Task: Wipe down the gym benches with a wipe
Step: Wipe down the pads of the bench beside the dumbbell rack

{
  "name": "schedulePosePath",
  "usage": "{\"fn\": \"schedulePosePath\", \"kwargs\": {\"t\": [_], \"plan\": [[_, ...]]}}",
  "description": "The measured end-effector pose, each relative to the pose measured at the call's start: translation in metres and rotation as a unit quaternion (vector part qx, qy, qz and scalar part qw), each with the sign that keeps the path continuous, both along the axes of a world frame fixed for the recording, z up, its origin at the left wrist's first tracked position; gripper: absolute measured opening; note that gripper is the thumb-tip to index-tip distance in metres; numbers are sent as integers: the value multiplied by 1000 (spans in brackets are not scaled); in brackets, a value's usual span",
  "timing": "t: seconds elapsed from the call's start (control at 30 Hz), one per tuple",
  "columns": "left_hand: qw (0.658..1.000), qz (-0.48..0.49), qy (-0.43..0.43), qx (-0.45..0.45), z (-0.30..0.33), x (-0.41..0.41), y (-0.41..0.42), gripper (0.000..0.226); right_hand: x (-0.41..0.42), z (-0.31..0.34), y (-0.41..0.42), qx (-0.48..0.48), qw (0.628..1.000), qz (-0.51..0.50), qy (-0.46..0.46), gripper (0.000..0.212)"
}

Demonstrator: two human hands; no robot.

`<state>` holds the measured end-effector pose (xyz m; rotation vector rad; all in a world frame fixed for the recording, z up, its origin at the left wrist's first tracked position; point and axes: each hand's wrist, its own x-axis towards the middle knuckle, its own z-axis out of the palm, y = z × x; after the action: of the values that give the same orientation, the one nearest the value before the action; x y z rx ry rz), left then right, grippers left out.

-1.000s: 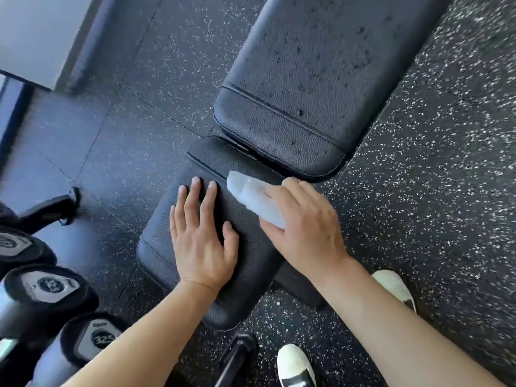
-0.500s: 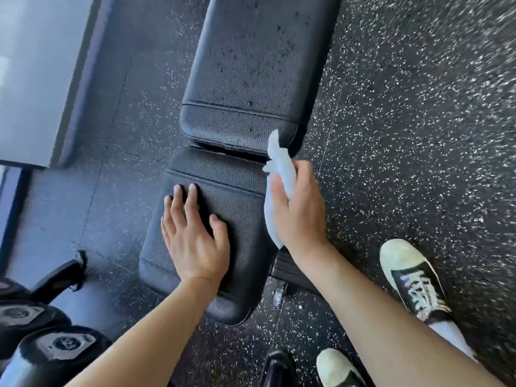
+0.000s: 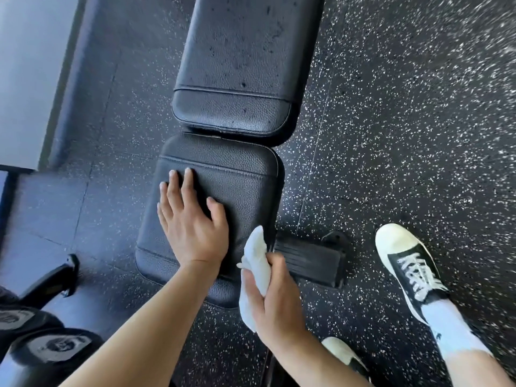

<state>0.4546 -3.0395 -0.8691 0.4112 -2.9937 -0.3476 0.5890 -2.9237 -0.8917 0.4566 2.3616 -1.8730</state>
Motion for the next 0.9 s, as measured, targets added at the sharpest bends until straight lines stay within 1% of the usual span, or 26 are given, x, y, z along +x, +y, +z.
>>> {"fn": "schedulePosePath", "kwargs": {"t": [0.07,0.13,0.23,0.3,0.37,0.47,0.53,0.6,0.63,0.73,0.8,0.83,0.9], "plan": [[1000,0,2,1,0,-2,1,68,-36,1,11,8,999,-18,37,31],[1000,1,5,-2,-1,-2,0,68,-82,-2,26,32,996,-38,69,30],[1000,4,1,0,-2,-2,-1,67,-153,1,46,121,987,-69,86,29],[1000,6,-3,-1,-2,-2,-1,67,-178,5,51,167,979,-69,90,32],[1000,9,-10,-2,-1,-2,-1,68,-175,10,49,198,972,-43,118,30],[1000,9,-22,1,0,-1,-1,68,-131,13,42,256,951,68,159,27],[999,7,-34,4,0,0,-2,68,-94,14,40,247,943,144,171,30],[999,9,-44,14,1,1,-4,68,-72,15,43,209,945,186,167,31],[999,11,-45,18,1,0,-3,69,-70,16,47,206,943,203,167,30],[999,15,-40,15,3,-1,0,70,-96,19,59,248,931,222,149,29],[999,17,-31,5,3,-2,1,72,-132,20,61,284,930,187,136,31],[999,17,-27,2,3,-2,1,72,-153,21,60,304,926,171,143,31],[1000,15,-20,-2,2,-2,0,72,-190,24,53,343,907,172,172,28]]}}
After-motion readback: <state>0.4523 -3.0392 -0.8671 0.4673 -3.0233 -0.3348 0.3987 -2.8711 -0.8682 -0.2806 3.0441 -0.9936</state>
